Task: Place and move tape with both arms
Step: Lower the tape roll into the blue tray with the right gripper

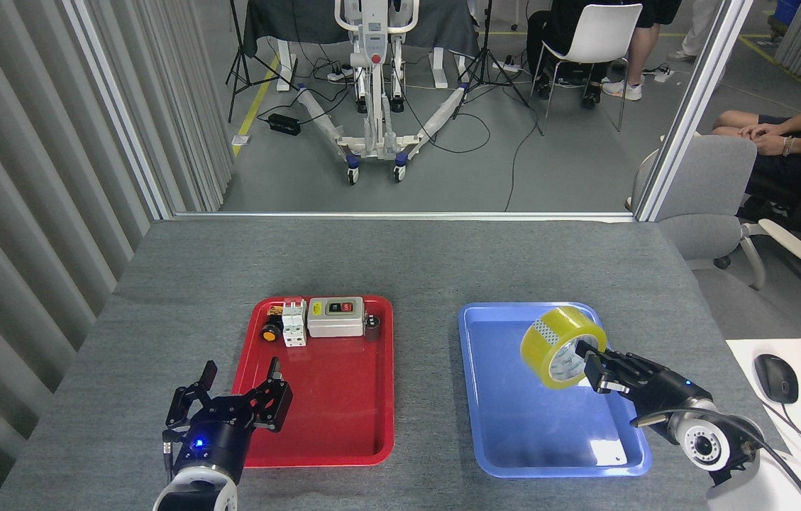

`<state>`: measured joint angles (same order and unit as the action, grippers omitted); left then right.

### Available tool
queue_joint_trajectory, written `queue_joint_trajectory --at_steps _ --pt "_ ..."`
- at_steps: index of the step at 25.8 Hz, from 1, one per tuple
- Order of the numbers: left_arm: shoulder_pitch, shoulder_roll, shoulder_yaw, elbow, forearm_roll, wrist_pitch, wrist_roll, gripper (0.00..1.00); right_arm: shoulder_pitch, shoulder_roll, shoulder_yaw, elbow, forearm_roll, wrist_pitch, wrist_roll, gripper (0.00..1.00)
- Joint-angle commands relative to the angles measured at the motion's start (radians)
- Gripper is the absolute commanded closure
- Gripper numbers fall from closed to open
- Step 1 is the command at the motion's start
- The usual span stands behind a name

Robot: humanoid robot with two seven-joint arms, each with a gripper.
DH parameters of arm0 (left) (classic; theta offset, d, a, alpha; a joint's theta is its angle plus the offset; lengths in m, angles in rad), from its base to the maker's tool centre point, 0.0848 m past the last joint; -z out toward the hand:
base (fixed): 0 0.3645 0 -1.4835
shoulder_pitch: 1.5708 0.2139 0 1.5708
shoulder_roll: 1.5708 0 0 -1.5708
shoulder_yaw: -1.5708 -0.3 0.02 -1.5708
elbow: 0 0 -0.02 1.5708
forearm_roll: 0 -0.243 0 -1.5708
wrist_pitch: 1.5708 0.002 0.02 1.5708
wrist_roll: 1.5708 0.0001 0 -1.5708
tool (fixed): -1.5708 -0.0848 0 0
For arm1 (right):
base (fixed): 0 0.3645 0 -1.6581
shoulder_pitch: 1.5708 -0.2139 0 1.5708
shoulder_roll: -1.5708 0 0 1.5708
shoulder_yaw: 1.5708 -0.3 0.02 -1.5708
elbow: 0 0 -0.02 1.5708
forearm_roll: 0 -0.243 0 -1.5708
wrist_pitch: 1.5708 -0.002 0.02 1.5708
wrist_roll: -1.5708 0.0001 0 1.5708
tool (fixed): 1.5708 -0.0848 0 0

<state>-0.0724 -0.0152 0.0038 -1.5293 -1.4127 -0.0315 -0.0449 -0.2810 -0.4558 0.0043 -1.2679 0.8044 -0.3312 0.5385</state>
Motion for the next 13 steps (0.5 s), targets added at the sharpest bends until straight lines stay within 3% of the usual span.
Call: queue_joint_trajectory --at_steps 1,6,8,11,13 --pt "0.019 0.02 -0.001 -0.002 0.0 -0.071 0.105 0.01 -0.021 0.074 -0.073 -0.002 0.036 0.138 0.21 0.82" --pt "0.026 0.02 -0.002 -0.003 0.0 -0.087 0.155 0.0 -0.125 0.045 -0.032 0.045 0.052 0.313 0.342 0.83" --pt "0.028 0.021 -0.002 -0.002 0.0 -0.099 0.155 0.0 -0.202 -0.006 0.103 0.105 0.055 0.354 0.357 0.89" --pt "0.026 0.014 -0.004 0.006 -0.002 -0.102 0.157 0.0 -0.333 -0.095 0.367 0.243 0.024 0.428 0.363 0.9" --pt "0.026 0.011 -0.018 0.006 -0.003 -0.097 0.157 0.0 -0.418 -0.098 0.47 0.326 -0.056 0.446 0.365 0.9"
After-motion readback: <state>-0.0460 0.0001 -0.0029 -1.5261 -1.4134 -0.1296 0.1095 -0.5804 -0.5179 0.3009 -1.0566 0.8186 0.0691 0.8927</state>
